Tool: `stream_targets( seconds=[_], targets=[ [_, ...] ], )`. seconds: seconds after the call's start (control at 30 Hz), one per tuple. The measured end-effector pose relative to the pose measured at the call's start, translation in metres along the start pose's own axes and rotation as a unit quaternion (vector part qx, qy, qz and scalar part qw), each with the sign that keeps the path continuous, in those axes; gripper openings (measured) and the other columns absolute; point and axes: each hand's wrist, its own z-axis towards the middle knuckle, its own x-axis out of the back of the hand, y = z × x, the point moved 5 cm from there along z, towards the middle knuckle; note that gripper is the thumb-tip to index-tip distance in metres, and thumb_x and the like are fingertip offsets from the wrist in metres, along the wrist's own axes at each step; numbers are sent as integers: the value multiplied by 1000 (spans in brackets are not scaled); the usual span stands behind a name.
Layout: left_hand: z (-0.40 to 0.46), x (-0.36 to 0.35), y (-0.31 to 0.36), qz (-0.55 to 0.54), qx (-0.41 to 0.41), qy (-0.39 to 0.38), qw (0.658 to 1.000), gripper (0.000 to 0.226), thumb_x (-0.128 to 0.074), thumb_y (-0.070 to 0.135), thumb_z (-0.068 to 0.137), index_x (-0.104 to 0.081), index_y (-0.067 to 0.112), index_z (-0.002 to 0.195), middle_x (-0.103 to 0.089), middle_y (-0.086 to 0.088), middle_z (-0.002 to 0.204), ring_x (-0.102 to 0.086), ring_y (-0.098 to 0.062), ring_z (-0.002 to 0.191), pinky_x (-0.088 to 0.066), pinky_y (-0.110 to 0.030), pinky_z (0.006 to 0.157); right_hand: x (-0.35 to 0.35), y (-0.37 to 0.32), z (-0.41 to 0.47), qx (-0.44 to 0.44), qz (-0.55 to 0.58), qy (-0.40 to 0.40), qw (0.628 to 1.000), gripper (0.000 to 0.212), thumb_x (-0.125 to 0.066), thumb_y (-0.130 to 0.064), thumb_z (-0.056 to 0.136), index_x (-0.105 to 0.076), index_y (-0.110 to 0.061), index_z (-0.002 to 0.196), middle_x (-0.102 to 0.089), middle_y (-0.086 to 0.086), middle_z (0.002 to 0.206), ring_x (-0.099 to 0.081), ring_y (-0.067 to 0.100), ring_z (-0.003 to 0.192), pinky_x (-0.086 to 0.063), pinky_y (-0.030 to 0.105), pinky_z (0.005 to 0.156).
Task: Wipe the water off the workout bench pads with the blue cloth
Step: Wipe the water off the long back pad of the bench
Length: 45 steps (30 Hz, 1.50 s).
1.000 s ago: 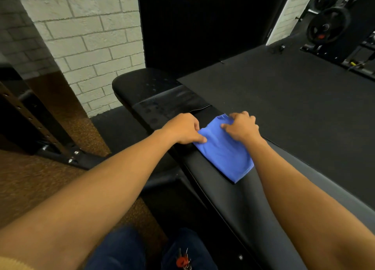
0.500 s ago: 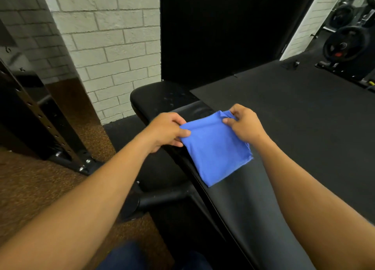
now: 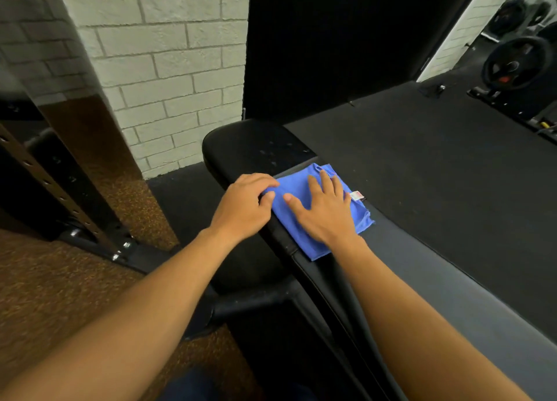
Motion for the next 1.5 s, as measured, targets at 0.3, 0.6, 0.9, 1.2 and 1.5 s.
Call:
stream_targets(
  seconds=[0.3, 0.6, 0.9, 1.2, 1.5],
  targets=[
    [-17, -1, -16, -5, -21, 68, 997, 32, -54, 20, 96, -74, 13, 120, -72, -2, 125, -64, -21, 119, -47, -42, 103, -15, 0, 5, 4, -93, -67, 993, 87, -20, -78, 92, -8, -27, 160, 4, 5, 169, 6, 28, 155, 2, 63, 119],
    [-50, 11, -40, -59, 39, 88, 994, 36, -48, 23, 100, -69, 13, 128, -66, -3, 134, -57, -19, 125, -44, -47, 108, -34, -58, -27, 49, -111, -62, 991, 82, -21, -70, 97, -5, -22, 161, 7, 10, 168, 8, 33, 154, 1, 65, 119],
    [-41, 9, -43, -61, 12, 128, 990, 40, -44, 27, 102, -66, 11, 132, -59, -4, 144, -50, -20, 136, -35, -39, 115, -35, -48, -8, -32, -47, -48, 997, 83, -22, -74, 94, -6, -27, 161, 6, 3, 169, 10, 26, 155, 7, 62, 119],
    [1, -17, -17, -51, -17, 107, 993, 42, -42, 29, 102, -65, 13, 133, -58, -2, 146, -43, -20, 144, -30, -36, 118, -21, 1, 58, -100, -25, -34, 994, 82, -25, -74, 93, -13, -29, 160, 0, 0, 169, 4, 23, 155, 4, 61, 120],
    [-5, -10, -32, -35, 58, 130, 989, 39, -42, 29, 103, -65, 18, 134, -58, 5, 144, -43, -12, 140, -32, -38, 116, -10, 34, 107, -121, -11, -57, 991, 84, -25, -77, 88, -23, -27, 155, -42, 13, 148, -43, 41, 132, -34, 56, 106]
  ],
)
